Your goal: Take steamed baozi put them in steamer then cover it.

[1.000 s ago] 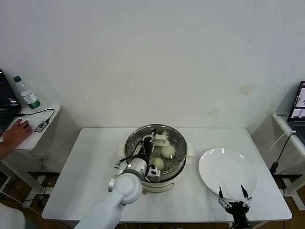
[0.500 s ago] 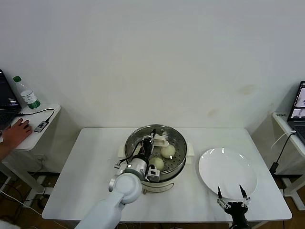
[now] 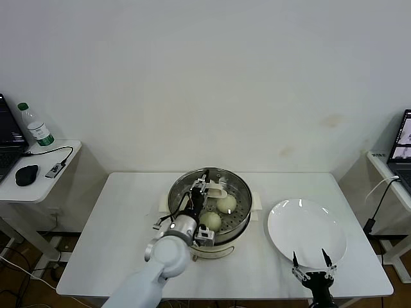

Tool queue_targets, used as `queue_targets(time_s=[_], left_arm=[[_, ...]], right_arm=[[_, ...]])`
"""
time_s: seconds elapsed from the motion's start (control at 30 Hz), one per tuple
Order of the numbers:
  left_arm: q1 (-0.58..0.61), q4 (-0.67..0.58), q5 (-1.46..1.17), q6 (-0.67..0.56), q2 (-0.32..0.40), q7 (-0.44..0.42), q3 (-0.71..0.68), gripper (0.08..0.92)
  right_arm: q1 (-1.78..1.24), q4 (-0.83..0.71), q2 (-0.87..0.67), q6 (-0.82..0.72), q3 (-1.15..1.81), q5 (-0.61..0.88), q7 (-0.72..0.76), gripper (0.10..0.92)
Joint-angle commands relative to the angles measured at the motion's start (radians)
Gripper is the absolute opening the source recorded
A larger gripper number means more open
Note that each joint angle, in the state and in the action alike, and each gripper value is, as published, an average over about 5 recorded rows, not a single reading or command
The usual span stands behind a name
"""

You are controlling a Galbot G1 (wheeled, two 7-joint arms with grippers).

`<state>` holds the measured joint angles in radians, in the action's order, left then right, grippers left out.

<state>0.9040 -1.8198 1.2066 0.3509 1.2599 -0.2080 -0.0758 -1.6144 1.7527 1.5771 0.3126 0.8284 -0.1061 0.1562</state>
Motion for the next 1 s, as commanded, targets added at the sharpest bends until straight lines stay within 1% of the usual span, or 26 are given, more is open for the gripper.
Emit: queue_targets(time_s=[0.03,0.17,0.27,0.33,0.4,0.47,0.57,0.67,0.73,0.83,1.0], left_arm=[[0.122,-0.157,-0.046,-0.002,-0.076,0.021,0.028,0.527],[0.221,-0.276,-0.14,-0.007,-0.138,0.037,0.067,0.64],[0.31,-0.373,-0.25,-0.033,-0.179,0.074,0.102,0.726],[0.385,-0.431,-0.324,-0.072,-0.198,0.124,0.141,0.779],[0.476,-0.478,-0.411,-0.116,-0.211,0.189,0.191,0.809],[0.581,-0.501,-0.562,-0.186,-0.215,0.272,0.263,0.818],[0.709,-0.46,-0.895,-0.365,-0.2,0.412,0.39,0.822],[0.789,-0.384,-1.214,-0.493,-0.161,0.5,0.498,0.823],[0.833,-0.347,-1.34,-0.525,-0.134,0.508,0.541,0.823],[0.898,-0.319,-1.45,-0.538,-0.113,0.507,0.551,0.823],[0.972,-0.276,-1.486,-0.598,-0.081,0.482,0.546,0.823]], right_arm=[[-0.003,0.0,0.001,0.0,-0.007,-0.004,-0.001,0.823],[-0.007,0.001,0.0,0.0,-0.008,-0.006,-0.001,0.823],[-0.008,0.003,0.0,0.0,-0.01,-0.008,-0.001,0.823],[-0.009,0.005,0.0,0.0,-0.013,-0.011,-0.001,0.823],[-0.014,0.011,0.0,0.003,-0.018,-0.015,0.0,0.823],[-0.026,0.023,0.0,0.011,-0.026,-0.017,-0.002,0.823],[-0.052,0.05,-0.002,0.03,-0.047,-0.005,-0.012,0.823],[-0.077,0.072,-0.016,0.044,-0.07,0.009,-0.019,0.823],[-0.091,0.082,-0.033,0.047,-0.082,0.016,-0.019,0.823],[-0.111,0.096,-0.058,0.046,-0.094,0.031,-0.014,0.823],[-0.142,0.114,-0.085,0.044,-0.118,0.055,0.0,0.823]])
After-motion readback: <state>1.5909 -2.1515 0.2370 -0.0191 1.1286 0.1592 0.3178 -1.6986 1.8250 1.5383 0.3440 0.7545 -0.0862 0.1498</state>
